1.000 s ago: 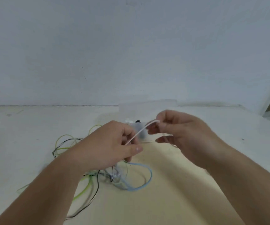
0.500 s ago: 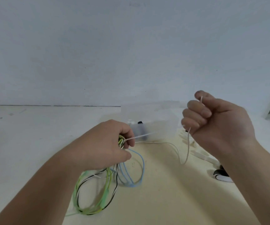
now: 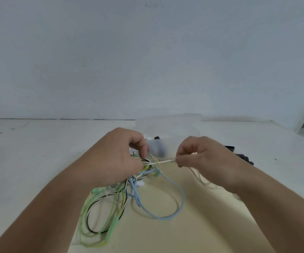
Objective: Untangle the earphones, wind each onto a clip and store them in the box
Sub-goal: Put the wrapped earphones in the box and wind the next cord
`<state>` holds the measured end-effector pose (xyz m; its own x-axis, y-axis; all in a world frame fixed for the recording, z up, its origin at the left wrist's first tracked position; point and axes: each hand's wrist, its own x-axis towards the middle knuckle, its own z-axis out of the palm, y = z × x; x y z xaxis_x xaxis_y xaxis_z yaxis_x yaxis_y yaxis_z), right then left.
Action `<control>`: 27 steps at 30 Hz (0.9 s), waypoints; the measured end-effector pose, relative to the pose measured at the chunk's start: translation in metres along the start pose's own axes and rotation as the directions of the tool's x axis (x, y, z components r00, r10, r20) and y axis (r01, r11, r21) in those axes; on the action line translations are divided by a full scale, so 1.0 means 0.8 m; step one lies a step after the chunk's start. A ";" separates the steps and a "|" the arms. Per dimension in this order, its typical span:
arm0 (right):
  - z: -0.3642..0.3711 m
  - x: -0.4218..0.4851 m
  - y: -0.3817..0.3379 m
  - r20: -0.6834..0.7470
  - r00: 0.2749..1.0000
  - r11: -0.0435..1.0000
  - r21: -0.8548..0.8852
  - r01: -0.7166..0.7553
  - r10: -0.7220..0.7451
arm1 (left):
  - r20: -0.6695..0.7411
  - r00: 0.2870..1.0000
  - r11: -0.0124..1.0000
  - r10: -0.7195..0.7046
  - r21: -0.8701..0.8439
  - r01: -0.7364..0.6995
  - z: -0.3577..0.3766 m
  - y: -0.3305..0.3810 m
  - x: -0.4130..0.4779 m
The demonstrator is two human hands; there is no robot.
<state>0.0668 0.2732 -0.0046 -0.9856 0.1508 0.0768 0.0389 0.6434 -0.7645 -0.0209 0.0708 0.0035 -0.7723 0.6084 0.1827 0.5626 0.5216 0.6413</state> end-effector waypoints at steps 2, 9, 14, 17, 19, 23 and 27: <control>0.001 0.002 0.001 -0.040 0.999 1.000 0.023 -0.009 0.010 | 0.027 0.999 0.996 0.025 -0.086 -0.023 -0.002 0.002 -0.001; 0.004 0.008 0.004 -0.217 0.976 0.946 0.308 0.098 -0.031 | 0.111 0.993 0.959 -0.029 -0.276 0.059 -0.014 -0.011 0.001; 0.011 0.004 -0.005 -0.054 0.995 0.715 0.692 0.095 -0.080 | 0.038 0.992 0.942 -0.117 -0.311 0.123 -0.013 -0.007 0.005; 0.014 0.001 -0.011 0.030 0.993 0.609 0.792 0.047 -0.116 | 0.012 0.996 0.951 -0.091 -0.296 0.090 -0.008 -0.003 0.003; 0.015 0.001 -0.012 0.047 0.991 0.556 0.830 0.030 -0.123 | 0.010 0.995 0.960 -0.100 -0.260 0.099 -0.006 -0.005 0.002; 0.016 0.004 -0.010 -0.049 0.996 0.595 0.800 0.081 -0.070 | 0.098 0.992 0.973 -0.080 -0.208 0.099 -0.008 -0.007 -0.002; 0.009 0.016 -0.002 -0.208 0.971 0.604 0.792 0.094 0.121 | 0.114 0.991 0.981 -0.066 -0.172 0.086 -0.019 -0.009 -0.005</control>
<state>0.0533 0.2685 -0.0070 -0.9178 0.3802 0.1147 -0.1995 -0.1916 -0.9610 -0.0263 0.0559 0.0096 -0.7692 0.6368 0.0532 0.4353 0.4611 0.7732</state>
